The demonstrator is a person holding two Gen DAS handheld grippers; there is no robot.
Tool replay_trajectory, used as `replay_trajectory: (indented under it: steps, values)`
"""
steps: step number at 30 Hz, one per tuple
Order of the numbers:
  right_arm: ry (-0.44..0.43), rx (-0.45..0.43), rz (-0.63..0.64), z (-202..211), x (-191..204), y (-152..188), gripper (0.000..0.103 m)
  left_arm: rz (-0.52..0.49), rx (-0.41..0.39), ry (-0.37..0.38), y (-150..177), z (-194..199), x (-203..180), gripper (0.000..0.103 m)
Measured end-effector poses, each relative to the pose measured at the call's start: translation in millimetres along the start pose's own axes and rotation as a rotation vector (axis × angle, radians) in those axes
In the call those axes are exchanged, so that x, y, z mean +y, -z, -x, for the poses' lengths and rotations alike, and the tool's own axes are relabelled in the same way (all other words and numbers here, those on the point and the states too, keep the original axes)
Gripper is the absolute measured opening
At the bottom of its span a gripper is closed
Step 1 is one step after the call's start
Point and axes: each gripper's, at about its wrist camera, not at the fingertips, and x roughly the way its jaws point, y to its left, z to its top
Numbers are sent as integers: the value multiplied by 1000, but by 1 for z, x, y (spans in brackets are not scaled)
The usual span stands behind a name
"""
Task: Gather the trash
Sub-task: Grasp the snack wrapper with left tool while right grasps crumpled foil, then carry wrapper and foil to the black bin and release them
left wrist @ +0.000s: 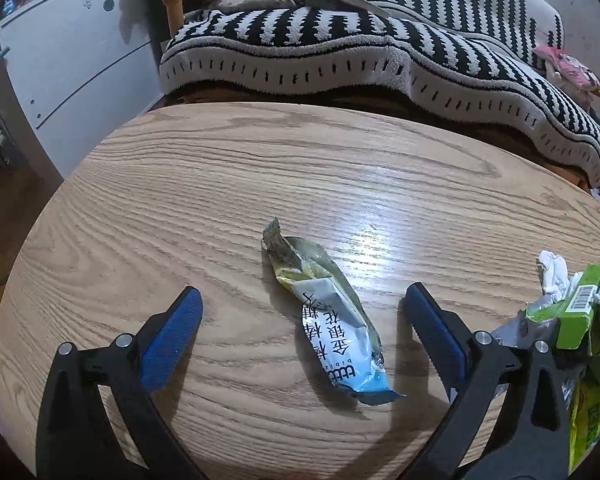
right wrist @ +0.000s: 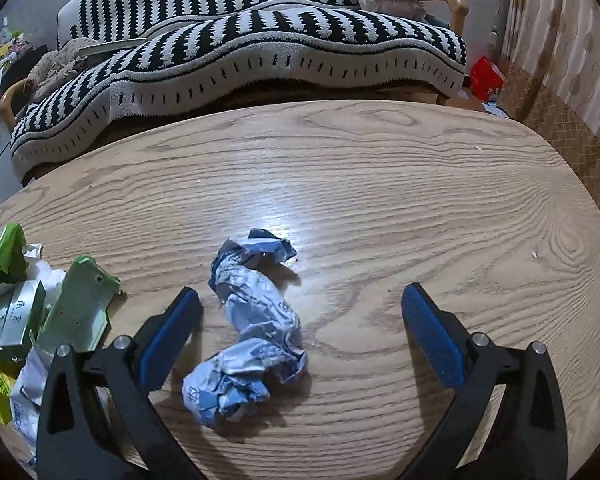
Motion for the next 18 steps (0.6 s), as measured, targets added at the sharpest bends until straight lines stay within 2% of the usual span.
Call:
replay_trajectory:
  steps: [2, 3, 4, 5, 6, 7, 10, 15, 18]
  values:
    - [-8, -4, 12, 2, 1, -1, 96, -1, -1, 4, 1, 1, 1, 98]
    - [-20, -13, 29, 4, 4, 1, 90, -1, -2, 4, 1, 1, 0, 98]
    - [-30, -26, 46, 9, 6, 3, 85, -5, -6, 10, 3, 4, 0, 92]
    - [-28, -43, 53, 13, 8, 5, 57, -21, -25, 10, 3, 7, -2, 56]
    - [12, -61, 67, 19, 12, 10, 29, -59, -42, -13, 4, 13, -6, 24]
    - [-2, -63, 72, 22, 14, 14, 28, -82, -22, -41, 3, 14, -9, 8]
    - [-37, -72, 56, 33, 12, 26, 27, -4, 23, 32, 9, 26, -1, 5]
    - [-84, -53, -30, 52, -8, 33, 27, 24, -16, 52, 17, 63, 11, 5]
    - [-116, -51, -58, 72, -22, 40, 27, 32, -10, 78, 25, 92, 13, 5]
